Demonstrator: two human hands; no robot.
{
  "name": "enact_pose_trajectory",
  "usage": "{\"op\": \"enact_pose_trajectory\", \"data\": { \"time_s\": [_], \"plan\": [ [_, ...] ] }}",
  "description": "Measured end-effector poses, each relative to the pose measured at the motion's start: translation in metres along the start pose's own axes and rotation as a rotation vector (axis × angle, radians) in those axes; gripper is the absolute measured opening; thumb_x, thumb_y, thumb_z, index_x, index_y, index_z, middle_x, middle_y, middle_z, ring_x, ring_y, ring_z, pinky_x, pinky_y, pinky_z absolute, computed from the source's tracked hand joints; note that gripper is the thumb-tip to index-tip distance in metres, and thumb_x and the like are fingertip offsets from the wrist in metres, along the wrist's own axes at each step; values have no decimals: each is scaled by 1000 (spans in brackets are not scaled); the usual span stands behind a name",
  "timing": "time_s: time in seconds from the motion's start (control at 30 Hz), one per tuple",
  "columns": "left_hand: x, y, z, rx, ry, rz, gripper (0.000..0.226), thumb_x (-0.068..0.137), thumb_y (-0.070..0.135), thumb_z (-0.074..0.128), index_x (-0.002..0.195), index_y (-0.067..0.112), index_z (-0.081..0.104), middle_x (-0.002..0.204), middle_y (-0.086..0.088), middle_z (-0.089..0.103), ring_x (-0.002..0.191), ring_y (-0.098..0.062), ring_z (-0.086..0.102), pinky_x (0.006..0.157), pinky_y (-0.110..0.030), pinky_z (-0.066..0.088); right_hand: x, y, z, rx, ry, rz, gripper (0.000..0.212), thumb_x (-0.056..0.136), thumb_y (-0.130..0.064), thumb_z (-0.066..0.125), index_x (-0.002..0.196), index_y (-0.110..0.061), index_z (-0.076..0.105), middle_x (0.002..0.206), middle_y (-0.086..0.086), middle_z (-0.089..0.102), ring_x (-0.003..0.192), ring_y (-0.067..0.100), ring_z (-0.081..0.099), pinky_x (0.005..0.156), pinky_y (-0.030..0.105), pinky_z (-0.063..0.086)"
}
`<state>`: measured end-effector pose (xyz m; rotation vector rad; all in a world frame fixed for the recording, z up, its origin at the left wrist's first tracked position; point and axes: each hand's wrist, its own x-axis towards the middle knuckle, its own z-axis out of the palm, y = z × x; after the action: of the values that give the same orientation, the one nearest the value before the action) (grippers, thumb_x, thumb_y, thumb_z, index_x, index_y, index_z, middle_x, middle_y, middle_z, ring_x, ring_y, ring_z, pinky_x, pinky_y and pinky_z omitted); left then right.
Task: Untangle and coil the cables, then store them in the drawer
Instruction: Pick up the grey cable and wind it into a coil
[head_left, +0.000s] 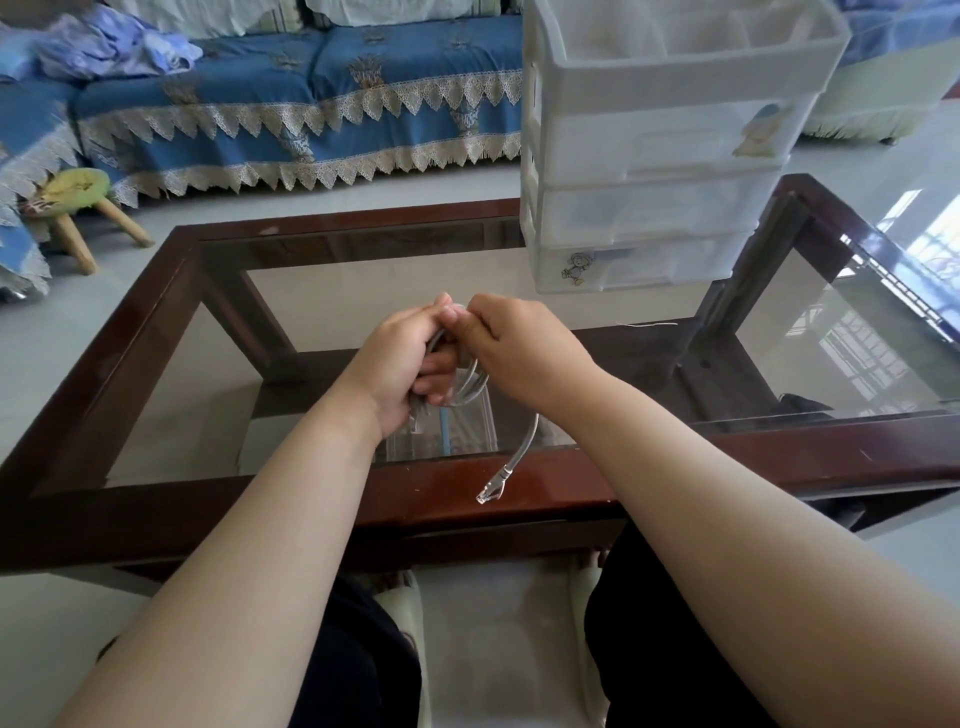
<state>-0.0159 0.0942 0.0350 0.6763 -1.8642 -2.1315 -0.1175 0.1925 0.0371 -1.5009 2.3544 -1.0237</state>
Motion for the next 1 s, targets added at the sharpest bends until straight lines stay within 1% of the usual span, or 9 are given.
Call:
{"op": "enact_pose_trajectory", "data": {
  "time_s": [0.1, 0.17, 0.33, 0.47, 0.57, 0.67, 0.73, 0.83, 1.0],
  "plan": [
    [0, 3, -1, -68, -71, -72, 45, 102, 43, 34, 69, 15, 46, 39, 8, 25, 32, -6, 19, 36, -22, 22, 4, 3, -7, -89, 87, 116, 59, 83, -67, 48, 59, -15, 36, 53, 0, 40, 50, 17, 37, 48, 32, 27],
    [0, 4, -2, -130, -100, -93, 45, 99, 47, 37, 68, 15, 45, 38, 8, 24, 30, -5, 18, 34, -18, 20, 9, 5, -12, -32, 100, 170, 61, 79, -69, 53, 57, -16, 33, 52, -1, 38, 48, 15, 34, 49, 31, 27],
    [-1, 8, -6, -195, -4, -71, 44, 102, 40, 39, 64, 17, 41, 41, 9, 27, 31, -5, 21, 32, -18, 23, 12, 20, -24, 398, 16, 208, 26, 91, -41, 59, 81, -19, 50, 58, -2, 55, 45, 9, 43, 49, 26, 40],
    [0, 11, -20, -354, 188, -53, 48, 102, 38, 42, 59, 18, 42, 42, 7, 29, 32, -6, 23, 32, -18, 23, 7, 32, -37, 644, -129, 184, 1, 94, -13, 58, 95, -13, 58, 81, 5, 72, 63, 16, 62, 59, 30, 54],
    [0, 14, -29, -431, 242, -92, 48, 101, 36, 44, 58, 17, 42, 44, 7, 29, 34, -6, 23, 32, -18, 22, 5, 36, -35, 626, -385, 101, 21, 93, 4, 52, 103, -9, 66, 100, 5, 73, 81, 11, 67, 74, 25, 55],
    [0, 16, -37, -457, 215, -155, 47, 101, 36, 44, 59, 16, 42, 44, 7, 30, 33, -6, 23, 31, -18, 24, 2, 32, -29, 565, -450, 21, 36, 86, 17, 52, 106, -11, 65, 108, 6, 71, 97, 12, 66, 87, 23, 51],
    [0, 16, -38, -480, 203, -187, 46, 102, 36, 43, 61, 16, 41, 44, 7, 29, 32, -5, 23, 30, -18, 24, 0, 27, -24, 546, -425, 15, 28, 83, 9, 63, 102, -12, 64, 100, 5, 71, 89, 8, 66, 80, 18, 51],
    [-1, 16, -37, -527, 188, -219, 46, 102, 36, 42, 62, 15, 42, 44, 7, 30, 32, -5, 23, 31, -17, 23, -3, 19, -18, 342, -327, -6, 21, 78, -11, 76, 95, -17, 65, 80, -5, 65, 64, -4, 56, 57, 8, 43],
    [-1, 18, -38, -607, 177, -253, 44, 103, 36, 40, 65, 14, 42, 44, 6, 31, 32, -6, 24, 31, -18, 24, -6, 15, -13, 209, -339, -77, 26, 76, -18, 78, 94, -28, 61, 82, -8, 66, 72, 0, 59, 71, 14, 48]
  ]
}}
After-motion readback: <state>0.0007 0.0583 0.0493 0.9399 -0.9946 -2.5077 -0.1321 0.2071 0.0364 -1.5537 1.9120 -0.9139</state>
